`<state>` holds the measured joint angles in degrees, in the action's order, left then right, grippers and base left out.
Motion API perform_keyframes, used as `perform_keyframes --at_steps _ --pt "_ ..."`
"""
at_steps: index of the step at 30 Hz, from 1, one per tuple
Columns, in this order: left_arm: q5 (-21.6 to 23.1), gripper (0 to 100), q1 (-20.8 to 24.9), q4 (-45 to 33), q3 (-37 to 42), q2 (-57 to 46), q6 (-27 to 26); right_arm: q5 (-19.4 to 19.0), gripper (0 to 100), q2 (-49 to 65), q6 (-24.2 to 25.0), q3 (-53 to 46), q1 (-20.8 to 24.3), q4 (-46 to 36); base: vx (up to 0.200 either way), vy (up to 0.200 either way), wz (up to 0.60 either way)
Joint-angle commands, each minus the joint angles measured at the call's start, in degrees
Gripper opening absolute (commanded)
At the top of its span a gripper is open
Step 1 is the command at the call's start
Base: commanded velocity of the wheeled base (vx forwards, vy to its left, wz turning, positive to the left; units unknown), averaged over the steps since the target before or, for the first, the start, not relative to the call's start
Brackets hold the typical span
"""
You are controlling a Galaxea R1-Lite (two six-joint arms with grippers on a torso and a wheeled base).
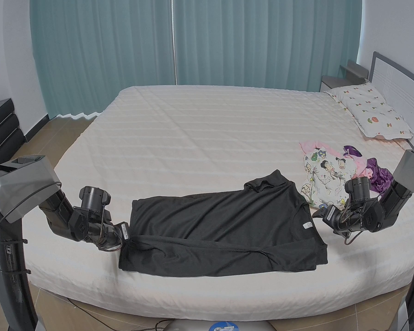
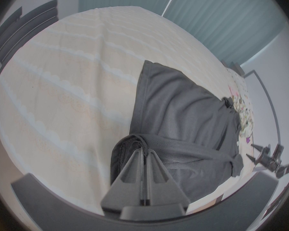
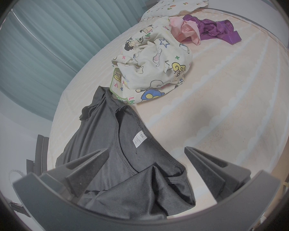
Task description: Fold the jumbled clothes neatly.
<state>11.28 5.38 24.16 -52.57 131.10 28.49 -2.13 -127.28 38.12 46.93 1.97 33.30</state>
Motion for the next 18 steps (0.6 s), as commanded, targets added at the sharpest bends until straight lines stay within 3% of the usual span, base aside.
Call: perform_keyframes --at_steps 1,13,18 --pt "-0.11 0 -0.19 0.10 -1.75 -0.76 3.06 -0.24 100 -0.07 -0.06 0.00 -0.13 0.09 0.000 0.000 0.00" --pt "1.64 0 -0.01 -0.17 -2.01 -1.20 11.50 -9.91 100 -0.69 -6.83 -0.70 -2.24 0.09 0.000 0.000 0.00" --pt "1.91 0 -0.19 -0.26 -1.22 -1.63 12.99 -13.95 100 -2.36 -13.25 -2.64 -3.03 2.20 0.000 0.000 0.00"
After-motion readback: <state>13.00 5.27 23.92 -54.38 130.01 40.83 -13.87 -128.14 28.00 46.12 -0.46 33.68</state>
